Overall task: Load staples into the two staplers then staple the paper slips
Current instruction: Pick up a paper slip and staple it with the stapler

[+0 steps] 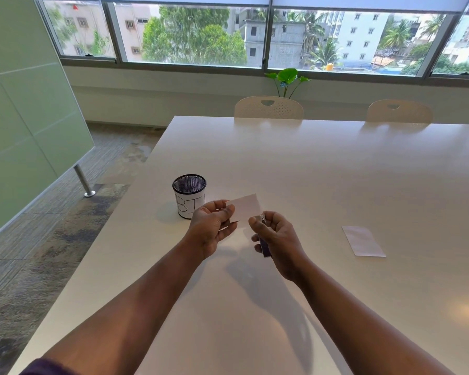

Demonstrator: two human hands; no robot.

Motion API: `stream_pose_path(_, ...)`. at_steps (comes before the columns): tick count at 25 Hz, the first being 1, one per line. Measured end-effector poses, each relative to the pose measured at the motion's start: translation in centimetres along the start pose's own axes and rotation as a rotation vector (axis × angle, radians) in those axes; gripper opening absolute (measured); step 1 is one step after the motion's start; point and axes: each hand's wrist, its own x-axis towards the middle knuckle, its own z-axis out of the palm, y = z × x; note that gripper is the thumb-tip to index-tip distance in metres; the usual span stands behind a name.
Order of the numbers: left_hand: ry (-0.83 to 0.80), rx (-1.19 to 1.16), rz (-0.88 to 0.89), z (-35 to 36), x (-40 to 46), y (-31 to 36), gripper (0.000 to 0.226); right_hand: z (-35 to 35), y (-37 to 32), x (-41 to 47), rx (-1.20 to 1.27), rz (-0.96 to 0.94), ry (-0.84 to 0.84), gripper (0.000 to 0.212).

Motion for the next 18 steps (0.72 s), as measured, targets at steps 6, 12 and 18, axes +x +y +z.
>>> stream_pose_path(6, 0.033, 0.002, 0.035, 0.4, -0.2, -0.2, 0.02, 0.2, 0.2, 0.3, 0.107, -0.011, -0.04, 0.046)
stream_pose_path(12, -0.037, 0.045, 0.053, 0.5, -0.6, -0.7, 0.015, 0.9, 0.4, 0.5, 0.194, 0.002, -0.039, 0.053)
stream_pose_path(18, -0.071, 0.08, 0.098, 0.5, -0.8, -1.1, 0.012, 1.5, 0.1, 0.7, 0.271, 0.025, -0.038, 0.049)
